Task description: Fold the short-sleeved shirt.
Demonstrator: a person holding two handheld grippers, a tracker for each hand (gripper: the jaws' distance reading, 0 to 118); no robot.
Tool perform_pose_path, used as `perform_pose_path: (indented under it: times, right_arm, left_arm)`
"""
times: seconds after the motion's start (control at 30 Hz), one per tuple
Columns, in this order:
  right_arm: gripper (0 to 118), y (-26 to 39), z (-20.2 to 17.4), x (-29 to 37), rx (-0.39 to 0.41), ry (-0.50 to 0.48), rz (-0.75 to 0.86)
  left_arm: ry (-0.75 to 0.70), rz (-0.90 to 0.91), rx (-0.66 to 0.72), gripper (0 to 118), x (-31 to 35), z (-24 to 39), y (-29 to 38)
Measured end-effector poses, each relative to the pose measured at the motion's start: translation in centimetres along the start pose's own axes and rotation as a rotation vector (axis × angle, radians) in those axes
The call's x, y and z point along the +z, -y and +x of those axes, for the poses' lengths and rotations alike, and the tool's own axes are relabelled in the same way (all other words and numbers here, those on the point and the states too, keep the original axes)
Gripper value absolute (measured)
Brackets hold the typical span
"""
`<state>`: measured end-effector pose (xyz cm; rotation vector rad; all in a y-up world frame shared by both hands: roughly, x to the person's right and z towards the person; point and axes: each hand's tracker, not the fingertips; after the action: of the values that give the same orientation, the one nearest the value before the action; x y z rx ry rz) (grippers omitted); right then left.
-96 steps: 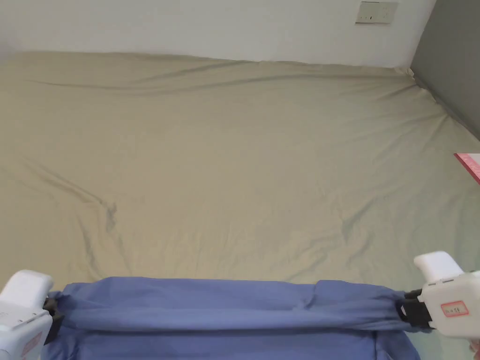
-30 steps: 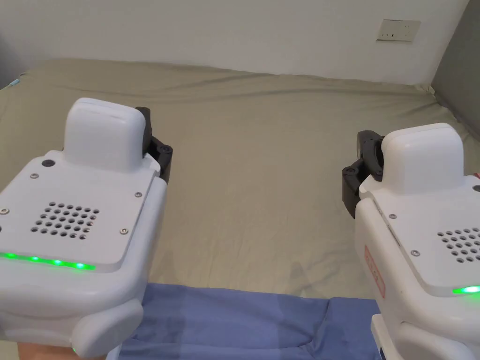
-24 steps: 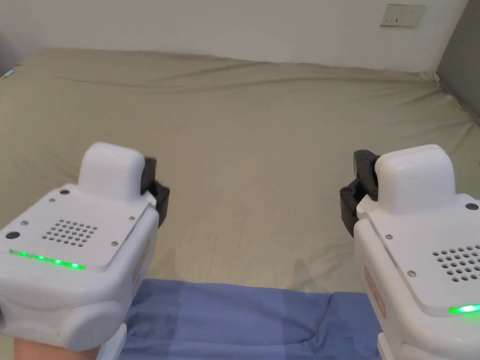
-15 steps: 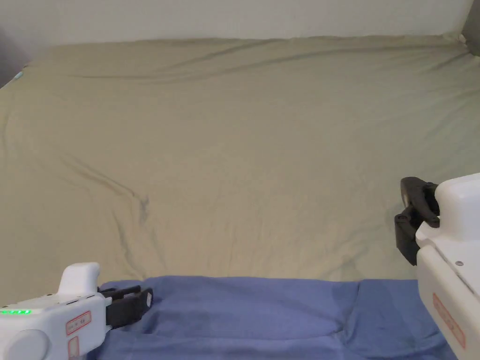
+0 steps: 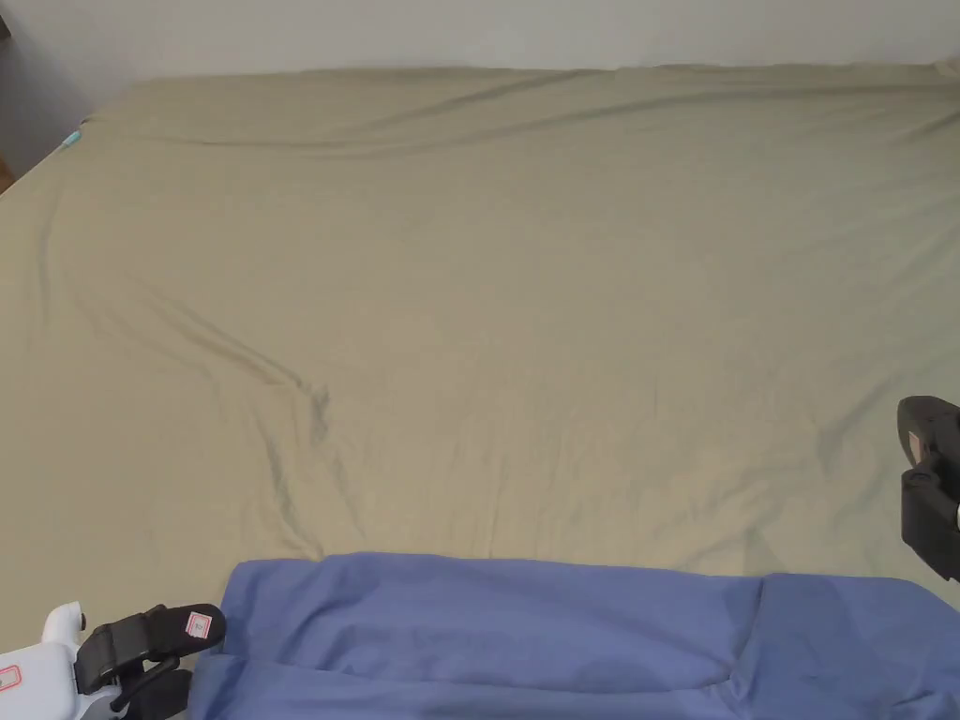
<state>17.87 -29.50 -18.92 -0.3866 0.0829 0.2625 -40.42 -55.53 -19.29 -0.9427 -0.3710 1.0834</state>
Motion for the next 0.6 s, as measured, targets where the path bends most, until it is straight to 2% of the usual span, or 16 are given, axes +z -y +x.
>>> perform_pose_path:
  times: [0.1, 0.13, 0.17, 0.2, 0.23, 0.27, 0.33, 0.43, 0.6]
  right_arm:
    - [1, -0.5, -0.3, 0.2, -0.02, -0.021, 0.004]
    - [1, -0.6, -0.4, 0.3, -0.024, -0.029, 0.004]
    - [1, -0.8, -0.6, 0.4, -0.024, -0.033, 0.005]
    - [1, -0.9, -0.8, 0.5, -0.019, -0.036, 0.007]
    - [1, -1.1, -1.0, 0.5, -0.008, -0.039, 0.008]
    - [1, -1.2, -1.1, 0.6, 0.003, -0.043, 0.009]
    - [1, -1.2, -1.1, 0.6, 0.019, -0.043, 0.013]
    - [1, -1.3, -0.8, 0.5, 0.025, -0.033, 0.005]
    - [1, -1.2, -0.4, 0.5, 0.008, -0.019, -0.001]
  left_arm:
    - [0.118, -0.008, 0.163, 107, -2.7, 0.1, 1.5]
    - [0.121, 0.004, 0.133, 85, -3.3, 0.6, 1.8]
    - [0.074, 0.014, 0.106, 47, -3.5, 0.4, 1.2]
    - [-0.041, 0.02, 0.1, 8, -4.5, 0.5, 1.2]
    - [-0.197, -0.027, 0.089, 9, -5.7, 0.4, 1.8]
    - [-0.237, -0.037, 0.085, 8, -4.8, -1.0, 2.1]
    - [-0.019, -0.04, 0.111, 8, -5.8, 1.8, 2.0]
    - [-0.202, -0.03, -0.132, 8, -4.9, 4.2, 1.5]
    - [-0.406, 0.044, -0.343, 8, -3.3, 7.9, 1.5]
